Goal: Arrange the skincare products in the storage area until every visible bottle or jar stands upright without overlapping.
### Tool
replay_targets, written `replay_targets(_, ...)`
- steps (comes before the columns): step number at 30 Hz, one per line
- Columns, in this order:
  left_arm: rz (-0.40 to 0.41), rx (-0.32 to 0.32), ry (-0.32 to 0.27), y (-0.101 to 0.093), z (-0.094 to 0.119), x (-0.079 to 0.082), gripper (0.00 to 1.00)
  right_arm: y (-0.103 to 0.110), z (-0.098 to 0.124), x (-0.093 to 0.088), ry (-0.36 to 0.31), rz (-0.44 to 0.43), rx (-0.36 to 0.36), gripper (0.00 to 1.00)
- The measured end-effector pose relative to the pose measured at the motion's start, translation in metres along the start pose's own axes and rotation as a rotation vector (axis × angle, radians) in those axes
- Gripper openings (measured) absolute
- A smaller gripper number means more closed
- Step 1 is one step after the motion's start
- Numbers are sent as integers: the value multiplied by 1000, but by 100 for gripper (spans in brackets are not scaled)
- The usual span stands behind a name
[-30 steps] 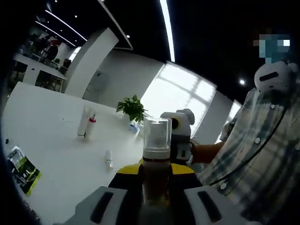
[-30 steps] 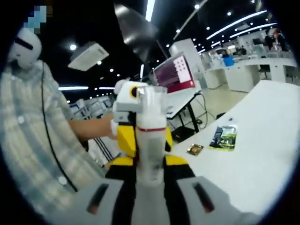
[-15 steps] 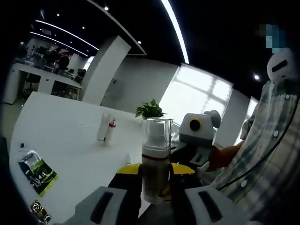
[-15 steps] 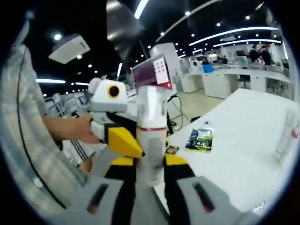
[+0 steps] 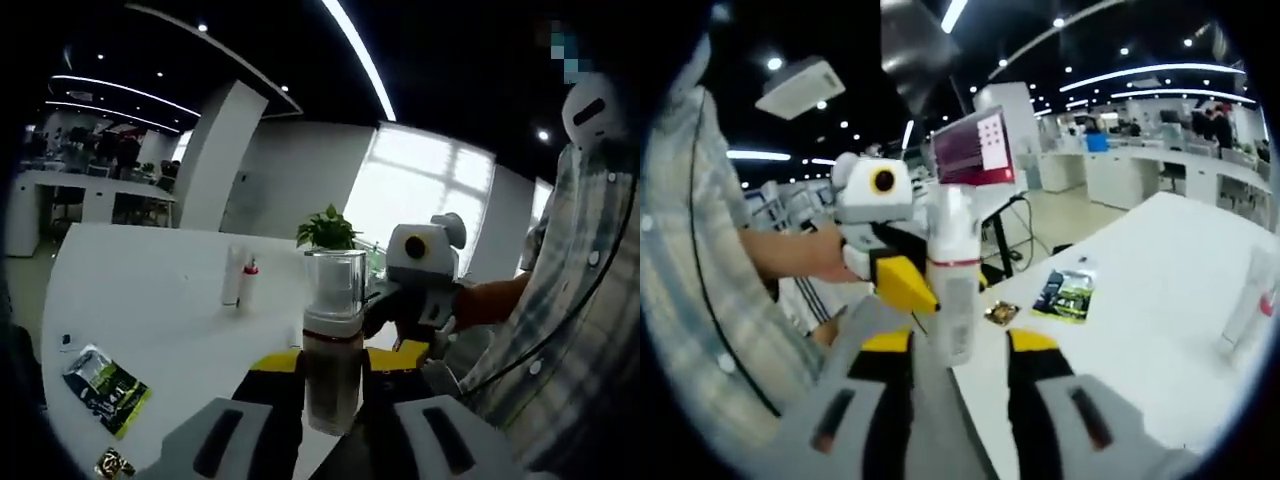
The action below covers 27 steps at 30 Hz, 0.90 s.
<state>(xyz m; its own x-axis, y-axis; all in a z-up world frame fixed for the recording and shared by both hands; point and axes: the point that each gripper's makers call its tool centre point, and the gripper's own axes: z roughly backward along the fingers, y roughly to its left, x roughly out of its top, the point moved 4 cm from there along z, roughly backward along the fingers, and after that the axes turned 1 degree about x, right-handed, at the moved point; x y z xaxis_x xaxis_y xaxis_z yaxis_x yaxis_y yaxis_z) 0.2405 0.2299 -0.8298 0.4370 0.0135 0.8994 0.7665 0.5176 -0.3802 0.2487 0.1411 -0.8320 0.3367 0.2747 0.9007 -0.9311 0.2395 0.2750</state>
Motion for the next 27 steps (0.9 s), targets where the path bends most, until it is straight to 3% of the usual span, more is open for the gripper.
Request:
replay_targets(6, -36, 79, 37, 6, -1, -9, 21, -7, 10, 16, -115, -70, -43, 32)
replay_targets(13, -82, 104, 68, -1, -12, -12, 21, 0, -3, 18, -134, -103, -65, 31)
replay_targets(27, -107, 102, 97, -11, -24, -19, 21, 0, -1, 17, -167, -131, -133, 24)
